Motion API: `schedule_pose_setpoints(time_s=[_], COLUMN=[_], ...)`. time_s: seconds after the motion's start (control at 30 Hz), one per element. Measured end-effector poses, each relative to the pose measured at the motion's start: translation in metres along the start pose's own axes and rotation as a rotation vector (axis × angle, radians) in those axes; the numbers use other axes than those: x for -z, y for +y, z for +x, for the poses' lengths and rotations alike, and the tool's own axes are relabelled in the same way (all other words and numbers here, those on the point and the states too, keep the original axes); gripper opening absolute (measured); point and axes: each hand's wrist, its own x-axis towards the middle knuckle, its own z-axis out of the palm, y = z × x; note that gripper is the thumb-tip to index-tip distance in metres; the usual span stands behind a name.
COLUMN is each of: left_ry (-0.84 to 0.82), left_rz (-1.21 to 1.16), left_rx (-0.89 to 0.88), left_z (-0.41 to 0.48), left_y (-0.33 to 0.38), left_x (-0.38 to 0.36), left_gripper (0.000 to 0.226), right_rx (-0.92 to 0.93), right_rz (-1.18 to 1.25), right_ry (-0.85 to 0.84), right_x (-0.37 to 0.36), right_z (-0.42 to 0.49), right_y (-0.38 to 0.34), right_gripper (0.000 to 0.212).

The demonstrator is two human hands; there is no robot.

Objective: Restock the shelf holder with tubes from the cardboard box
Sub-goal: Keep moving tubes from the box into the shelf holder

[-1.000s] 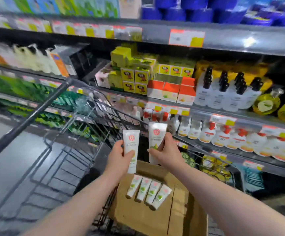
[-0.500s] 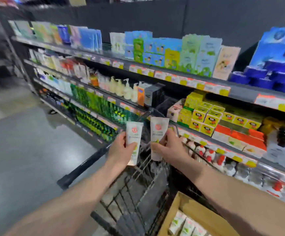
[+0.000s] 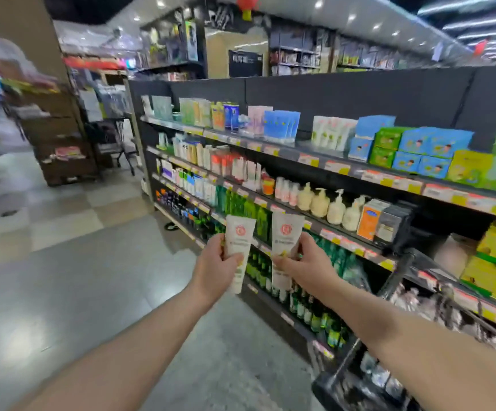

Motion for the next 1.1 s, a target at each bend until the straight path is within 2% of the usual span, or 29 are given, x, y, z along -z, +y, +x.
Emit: schedule_pose_setpoints(time_s=[0.3, 0.53, 0.63, 0.77, 0.87, 1.1], left_ry=[-0.062, -0.095, -0.112, -0.136, -0.190, -0.329], left_rz=[-0.096, -0.074, -0.051, -0.074, -0.089, -0.112], left_rx=[0.007, -0.046, -0.054, -0.102, -0.088, -0.149], left_z=[0.081, 0.192, 0.252, 0.325, 0.363, 0.434], left_y=[-0.015, -0.012, -0.001, 0.014, 0.015, 0.030], left_x=[0.021, 0.024, 0.011, -0.021, -0.047, -0.107], left_gripper=[0.030, 0.027, 0.030, 0.027, 0.029, 0.026], right_rx=[0.028, 0.010, -0.005, -0.001, -0.020, -0.107], right_rz=[0.002, 0.071, 0.058, 0.049, 0.087, -0.028], right_ry=[0.034, 0.078, 0.087, 0.182, 0.227, 0.363], right_x=[-0.023, -0.033, -0.021, 0.007, 0.025, 0.076], right_z=[0.081, 0.199, 0.260, 0.332, 0.361, 0.401], right_y=[-0.022, -0.025, -0.025, -0.018, -0.009, 0.017], right_gripper=[0.040, 0.037, 0.034, 0.029, 0.026, 0.035])
